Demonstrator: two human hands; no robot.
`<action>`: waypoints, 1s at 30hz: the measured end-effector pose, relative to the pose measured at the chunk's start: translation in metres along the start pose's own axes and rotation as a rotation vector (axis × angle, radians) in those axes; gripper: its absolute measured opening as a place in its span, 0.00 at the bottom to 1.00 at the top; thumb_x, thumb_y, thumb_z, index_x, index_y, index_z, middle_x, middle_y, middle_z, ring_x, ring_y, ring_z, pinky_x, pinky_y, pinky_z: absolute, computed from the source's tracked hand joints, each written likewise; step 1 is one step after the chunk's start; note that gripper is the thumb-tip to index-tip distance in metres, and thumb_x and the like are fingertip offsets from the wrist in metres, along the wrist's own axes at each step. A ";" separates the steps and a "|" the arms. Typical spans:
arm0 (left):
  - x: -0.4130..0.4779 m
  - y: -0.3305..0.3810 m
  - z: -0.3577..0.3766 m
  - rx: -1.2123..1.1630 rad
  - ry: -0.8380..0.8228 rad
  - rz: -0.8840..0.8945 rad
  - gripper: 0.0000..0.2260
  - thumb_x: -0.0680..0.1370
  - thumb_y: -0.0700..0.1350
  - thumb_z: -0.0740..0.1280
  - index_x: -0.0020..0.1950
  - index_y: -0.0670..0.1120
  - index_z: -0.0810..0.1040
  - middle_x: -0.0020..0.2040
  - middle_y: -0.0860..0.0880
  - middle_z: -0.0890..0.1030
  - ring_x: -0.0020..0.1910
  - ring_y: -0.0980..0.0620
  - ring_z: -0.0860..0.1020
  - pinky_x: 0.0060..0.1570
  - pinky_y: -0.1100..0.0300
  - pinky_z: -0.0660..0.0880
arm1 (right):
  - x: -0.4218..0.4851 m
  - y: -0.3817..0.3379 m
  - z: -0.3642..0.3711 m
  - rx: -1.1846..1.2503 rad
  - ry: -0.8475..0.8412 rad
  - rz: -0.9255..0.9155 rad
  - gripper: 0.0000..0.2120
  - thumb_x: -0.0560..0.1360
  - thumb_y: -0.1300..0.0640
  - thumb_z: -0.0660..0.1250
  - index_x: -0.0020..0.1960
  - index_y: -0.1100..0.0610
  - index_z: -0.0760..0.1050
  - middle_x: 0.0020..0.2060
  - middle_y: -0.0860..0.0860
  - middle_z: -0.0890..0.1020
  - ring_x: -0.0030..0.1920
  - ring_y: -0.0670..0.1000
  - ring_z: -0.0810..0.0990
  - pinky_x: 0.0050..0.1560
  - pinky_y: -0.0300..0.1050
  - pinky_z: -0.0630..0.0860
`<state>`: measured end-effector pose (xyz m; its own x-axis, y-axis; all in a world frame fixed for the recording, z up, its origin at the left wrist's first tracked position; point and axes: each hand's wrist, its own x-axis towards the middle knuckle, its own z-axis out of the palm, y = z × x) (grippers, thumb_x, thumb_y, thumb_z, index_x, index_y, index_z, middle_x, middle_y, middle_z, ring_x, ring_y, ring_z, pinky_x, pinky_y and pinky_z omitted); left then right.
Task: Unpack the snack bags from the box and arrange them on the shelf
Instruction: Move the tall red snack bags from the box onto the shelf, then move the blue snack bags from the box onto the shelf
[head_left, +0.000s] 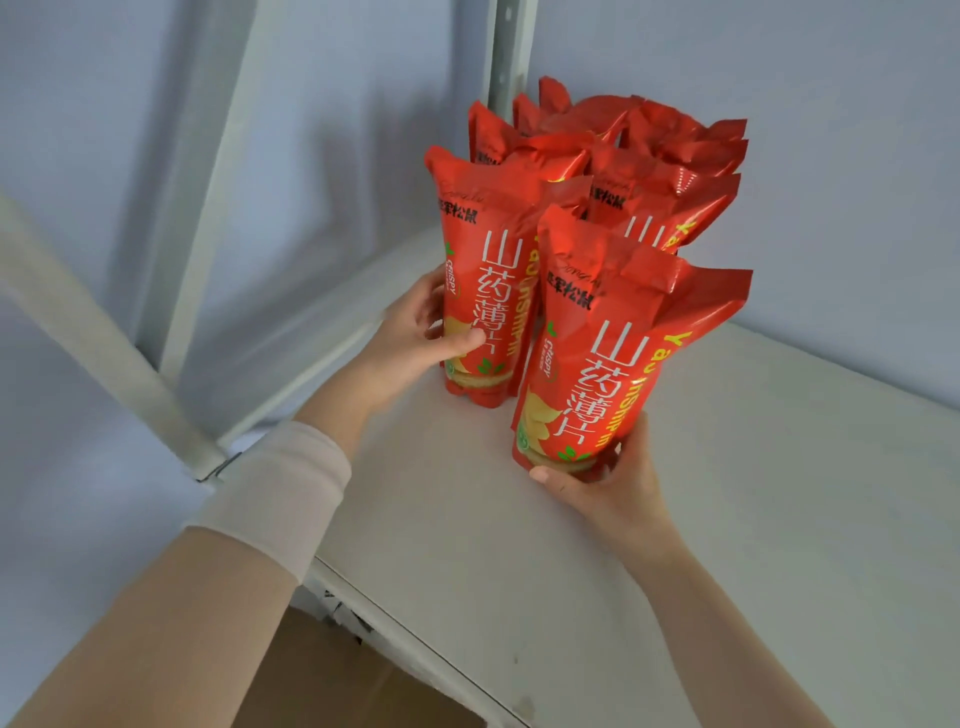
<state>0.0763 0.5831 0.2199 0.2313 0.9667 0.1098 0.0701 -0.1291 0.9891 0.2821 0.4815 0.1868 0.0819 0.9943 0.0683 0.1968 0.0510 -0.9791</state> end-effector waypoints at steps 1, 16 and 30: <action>-0.007 0.003 -0.001 0.048 0.016 -0.008 0.47 0.55 0.63 0.78 0.69 0.51 0.63 0.65 0.52 0.73 0.64 0.58 0.73 0.63 0.59 0.69 | -0.004 -0.002 -0.002 -0.012 0.014 -0.018 0.43 0.59 0.66 0.80 0.65 0.51 0.60 0.59 0.45 0.71 0.53 0.29 0.74 0.50 0.26 0.73; -0.304 0.031 0.049 1.227 0.423 -0.305 0.24 0.79 0.54 0.61 0.74 0.51 0.61 0.73 0.51 0.66 0.72 0.50 0.63 0.71 0.51 0.57 | -0.189 -0.019 0.007 -0.362 0.043 -0.343 0.29 0.74 0.55 0.67 0.71 0.61 0.61 0.67 0.57 0.65 0.67 0.53 0.60 0.66 0.40 0.59; -0.579 -0.036 0.050 1.376 0.425 -0.984 0.25 0.79 0.55 0.59 0.74 0.49 0.59 0.72 0.48 0.66 0.73 0.47 0.60 0.71 0.48 0.53 | -0.334 0.038 0.139 -1.050 -0.987 -0.742 0.27 0.80 0.50 0.55 0.76 0.57 0.53 0.75 0.54 0.56 0.76 0.55 0.50 0.76 0.49 0.49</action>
<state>-0.0120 0.0172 0.1156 -0.6336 0.7497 -0.1910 0.7710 0.6323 -0.0758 0.1268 0.1641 0.1003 -0.8749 0.4721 -0.1078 0.4843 0.8506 -0.2048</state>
